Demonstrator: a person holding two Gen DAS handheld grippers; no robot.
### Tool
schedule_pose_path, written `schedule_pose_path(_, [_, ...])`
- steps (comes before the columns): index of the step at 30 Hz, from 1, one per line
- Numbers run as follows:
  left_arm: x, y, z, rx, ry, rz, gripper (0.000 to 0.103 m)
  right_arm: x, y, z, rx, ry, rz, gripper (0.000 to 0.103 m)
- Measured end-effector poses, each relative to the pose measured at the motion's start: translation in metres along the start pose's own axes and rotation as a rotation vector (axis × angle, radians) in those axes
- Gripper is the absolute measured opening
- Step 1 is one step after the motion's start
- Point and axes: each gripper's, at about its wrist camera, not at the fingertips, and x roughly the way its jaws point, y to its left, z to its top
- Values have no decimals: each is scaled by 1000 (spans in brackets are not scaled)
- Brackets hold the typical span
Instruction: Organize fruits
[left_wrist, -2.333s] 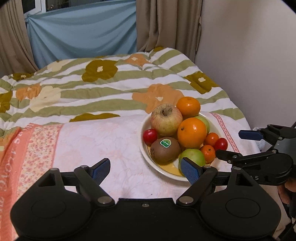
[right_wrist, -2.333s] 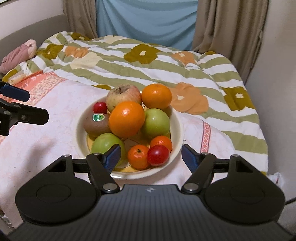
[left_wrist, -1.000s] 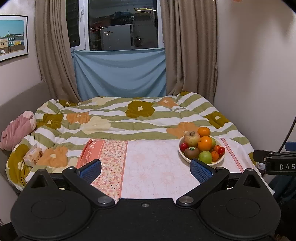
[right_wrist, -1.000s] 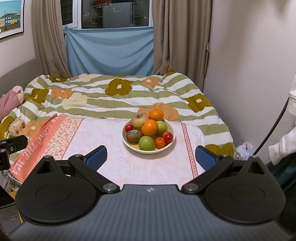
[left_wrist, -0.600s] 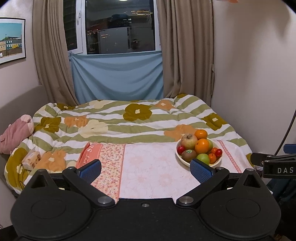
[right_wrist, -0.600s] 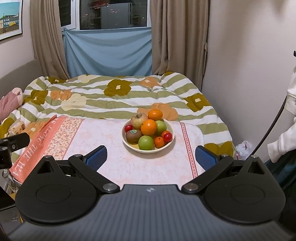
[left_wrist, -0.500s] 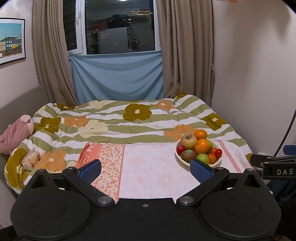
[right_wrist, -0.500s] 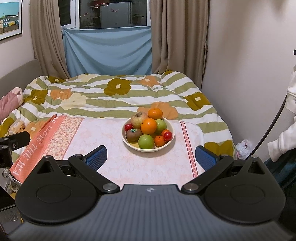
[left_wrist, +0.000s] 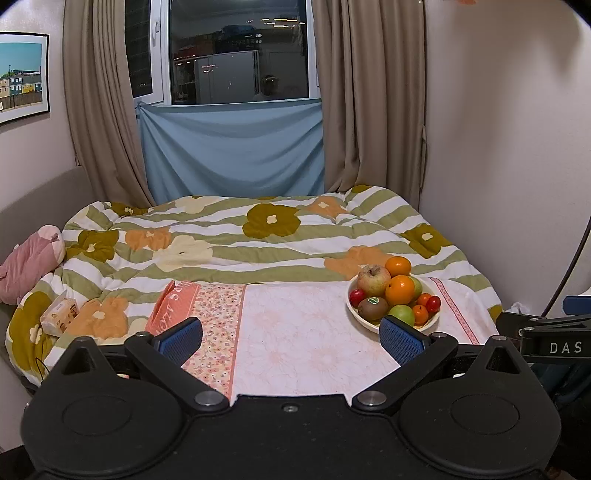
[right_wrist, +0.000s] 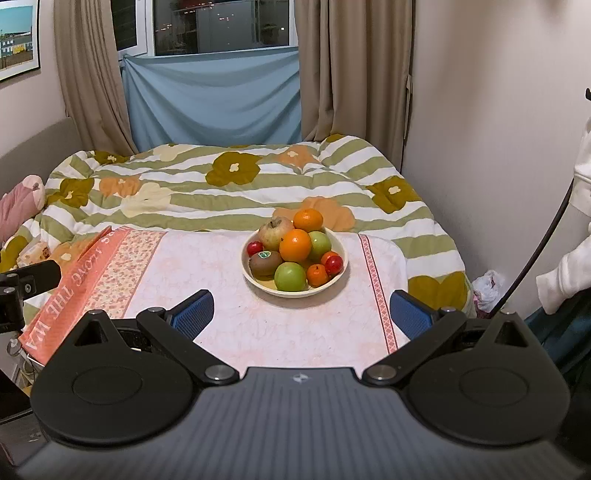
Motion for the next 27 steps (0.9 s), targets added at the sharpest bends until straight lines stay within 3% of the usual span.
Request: schedule_pose_path(27, [2,3,-2,-20,12,28,103,2,5,-2,0,6,6,103])
